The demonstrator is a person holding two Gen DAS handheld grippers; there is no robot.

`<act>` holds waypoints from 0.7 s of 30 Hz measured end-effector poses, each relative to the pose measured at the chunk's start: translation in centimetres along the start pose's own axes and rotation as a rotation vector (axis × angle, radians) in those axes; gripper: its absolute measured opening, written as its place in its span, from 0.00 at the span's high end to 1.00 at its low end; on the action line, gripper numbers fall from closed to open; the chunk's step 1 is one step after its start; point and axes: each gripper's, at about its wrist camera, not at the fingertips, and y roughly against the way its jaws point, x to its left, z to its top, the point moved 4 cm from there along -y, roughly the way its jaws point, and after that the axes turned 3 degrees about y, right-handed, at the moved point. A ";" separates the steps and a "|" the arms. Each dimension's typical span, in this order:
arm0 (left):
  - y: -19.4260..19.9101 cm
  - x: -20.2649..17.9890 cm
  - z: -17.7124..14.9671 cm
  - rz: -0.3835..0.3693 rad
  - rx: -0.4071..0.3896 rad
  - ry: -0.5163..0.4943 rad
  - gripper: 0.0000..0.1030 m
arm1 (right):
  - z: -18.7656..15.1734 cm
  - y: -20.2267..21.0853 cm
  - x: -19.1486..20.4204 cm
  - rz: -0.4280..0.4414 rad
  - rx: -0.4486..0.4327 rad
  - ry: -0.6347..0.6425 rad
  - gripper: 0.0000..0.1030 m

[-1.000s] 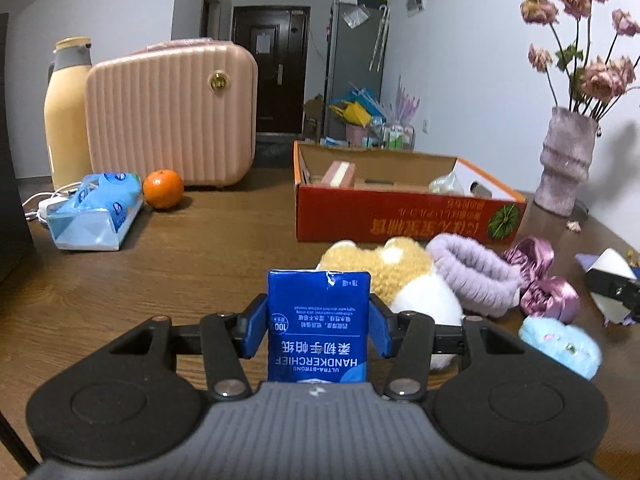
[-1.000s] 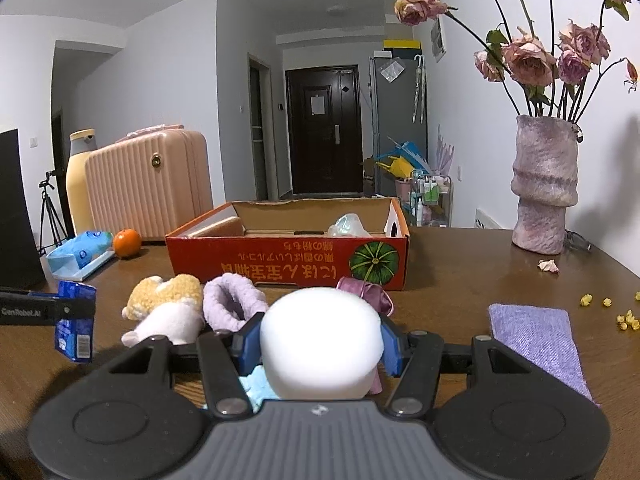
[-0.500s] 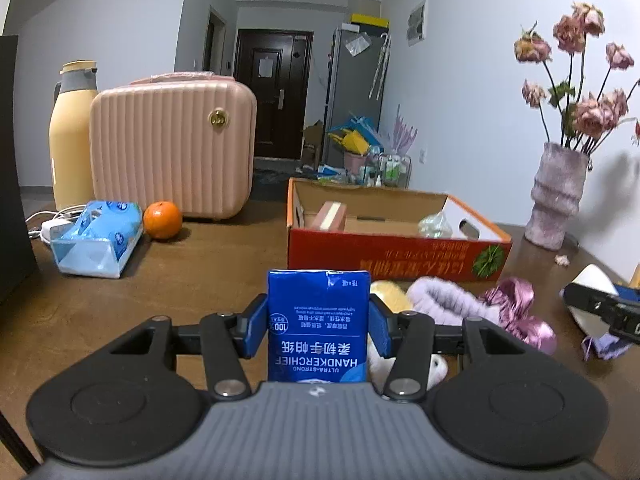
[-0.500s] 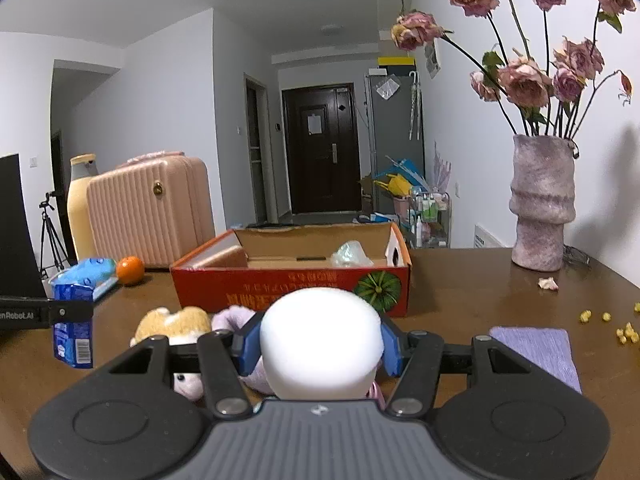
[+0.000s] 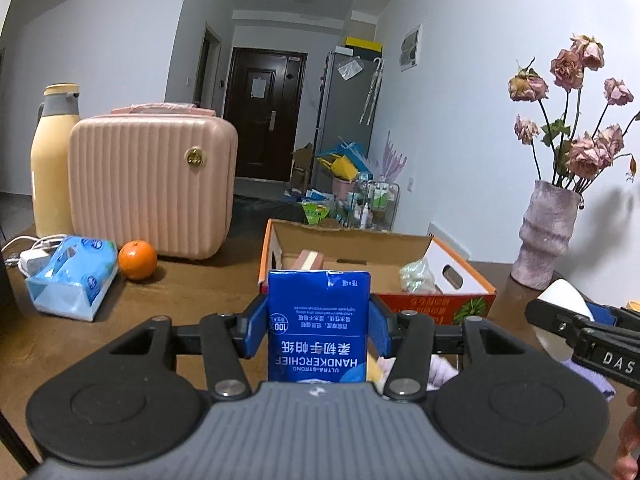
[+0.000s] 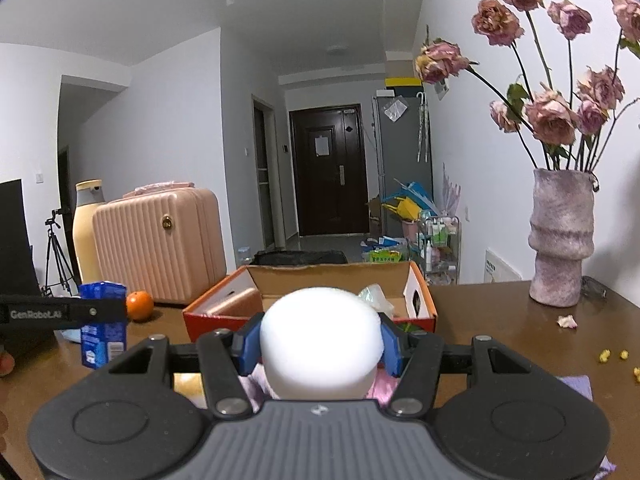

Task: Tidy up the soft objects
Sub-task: 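Carry the blue tissue pack and white sponge over the cardboard box with both grippers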

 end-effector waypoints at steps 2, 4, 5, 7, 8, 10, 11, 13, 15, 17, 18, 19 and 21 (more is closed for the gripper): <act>-0.4 -0.2 0.5 0.003 -0.013 0.000 0.49 | 0.4 -0.4 0.3 -0.001 -0.008 0.007 0.45; -0.7 -0.3 1.0 0.007 -0.023 0.000 0.49 | 0.9 -0.7 0.5 -0.004 -0.018 0.012 0.45; -0.9 -0.3 1.1 0.008 -0.026 0.001 0.49 | 1.1 -0.9 0.7 -0.005 -0.023 0.014 0.45; -1.3 -0.3 1.6 0.011 -0.033 0.005 0.49 | 1.5 -1.4 0.9 -0.006 -0.030 0.021 0.45; -1.4 -0.2 1.7 0.012 -0.037 0.008 0.49 | 1.6 -1.6 1.0 -0.007 -0.032 0.026 0.45; -1.9 -0.3 2.1 0.013 -0.044 0.013 0.49 | 1.8 -2.0 1.2 -0.013 -0.036 0.039 0.45; -2.1 -0.3 2.4 0.014 -0.047 0.016 0.49 | 1.8 -2.1 1.3 -0.014 -0.035 0.043 0.45; -2.6 -0.4 2.9 0.015 -0.055 0.019 0.49 | 2.1 -2.6 1.3 -0.017 -0.036 0.051 0.45; -3.1 -0.5 3.2 0.016 -0.062 0.023 0.49 | 2.4 -2.9 1.4 -0.022 -0.040 0.058 0.45; -3.7 -0.6 3.5 0.018 -0.064 0.027 0.49 | 2.8 -3.3 1.4 -0.025 -0.047 0.064 0.45; -4.0 -0.7 3.7 0.018 -0.065 0.031 0.49 | 3.0 -3.6 1.5 -0.027 -0.050 0.067 0.45; -4.3 -0.7 3.9 0.016 -0.067 0.032 0.49 | 3.1 -3.8 1.5 -0.029 -0.052 0.072 0.45; -4.8 -0.9 4.2 0.017 -0.073 0.032 0.49 | 3.4 -4.5 1.6 -0.035 -0.054 0.083 0.45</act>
